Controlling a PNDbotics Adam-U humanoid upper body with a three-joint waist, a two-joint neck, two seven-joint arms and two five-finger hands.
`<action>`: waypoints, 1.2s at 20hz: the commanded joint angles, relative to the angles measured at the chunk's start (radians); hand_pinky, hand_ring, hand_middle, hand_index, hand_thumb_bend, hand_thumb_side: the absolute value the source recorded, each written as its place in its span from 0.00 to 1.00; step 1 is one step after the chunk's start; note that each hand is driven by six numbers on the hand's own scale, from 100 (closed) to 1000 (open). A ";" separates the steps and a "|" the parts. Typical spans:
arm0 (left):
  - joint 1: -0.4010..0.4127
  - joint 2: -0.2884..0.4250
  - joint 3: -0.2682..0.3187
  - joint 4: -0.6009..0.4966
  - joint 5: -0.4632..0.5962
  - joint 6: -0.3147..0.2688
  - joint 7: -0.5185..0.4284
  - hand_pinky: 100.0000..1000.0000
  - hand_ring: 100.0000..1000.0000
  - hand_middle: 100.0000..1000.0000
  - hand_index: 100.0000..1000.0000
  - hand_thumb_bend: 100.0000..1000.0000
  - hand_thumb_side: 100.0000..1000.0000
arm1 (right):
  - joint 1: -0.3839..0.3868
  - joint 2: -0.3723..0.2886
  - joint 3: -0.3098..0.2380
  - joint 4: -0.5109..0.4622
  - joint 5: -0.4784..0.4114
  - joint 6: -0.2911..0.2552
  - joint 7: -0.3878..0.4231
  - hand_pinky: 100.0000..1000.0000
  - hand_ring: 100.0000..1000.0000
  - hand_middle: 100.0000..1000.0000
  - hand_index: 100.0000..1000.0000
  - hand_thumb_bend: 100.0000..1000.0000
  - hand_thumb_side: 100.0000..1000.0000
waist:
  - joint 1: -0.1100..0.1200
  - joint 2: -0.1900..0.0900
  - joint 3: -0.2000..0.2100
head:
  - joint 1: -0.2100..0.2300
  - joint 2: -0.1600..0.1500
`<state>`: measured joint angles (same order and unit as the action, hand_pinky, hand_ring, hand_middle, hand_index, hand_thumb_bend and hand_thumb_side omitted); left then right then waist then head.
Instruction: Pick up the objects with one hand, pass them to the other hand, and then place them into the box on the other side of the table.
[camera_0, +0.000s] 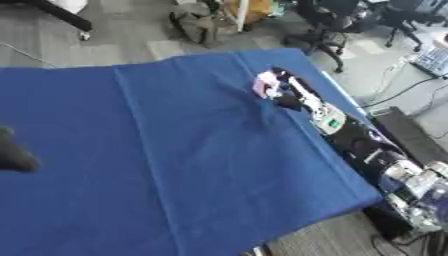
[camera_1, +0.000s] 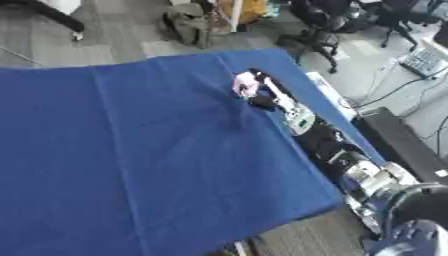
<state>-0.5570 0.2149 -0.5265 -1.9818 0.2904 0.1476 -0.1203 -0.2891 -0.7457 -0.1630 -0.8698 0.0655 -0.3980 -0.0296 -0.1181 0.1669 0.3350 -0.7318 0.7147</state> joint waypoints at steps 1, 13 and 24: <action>-0.021 0.020 0.018 -0.018 0.058 0.004 -0.003 0.62 0.55 0.50 0.70 1.00 0.62 | -0.013 -0.030 0.000 -0.014 0.005 0.001 0.010 0.89 0.97 0.98 1.00 0.00 0.54 | 0.002 -0.009 0.001 | -0.006 -0.001; -0.037 0.033 0.027 -0.018 0.117 0.010 -0.009 0.61 0.55 0.50 0.70 1.00 0.62 | -0.017 -0.029 0.002 0.008 0.150 0.070 -0.089 0.91 0.98 1.00 1.00 0.00 0.40 | -0.002 -0.002 0.010 | -0.019 -0.007; -0.033 0.037 0.022 -0.018 0.116 0.012 -0.008 0.61 0.55 0.50 0.70 1.00 0.63 | -0.014 -0.022 0.000 0.018 0.253 0.146 -0.187 0.91 0.98 1.00 1.00 0.00 0.17 | -0.005 -0.002 0.012 | -0.029 -0.005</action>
<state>-0.5775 0.2389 -0.5090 -1.9818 0.4026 0.1578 -0.1289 -0.2991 -0.7405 -0.1556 -0.8502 0.3067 -0.2570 -0.2031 -0.1257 0.1743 0.3475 -0.7574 0.7149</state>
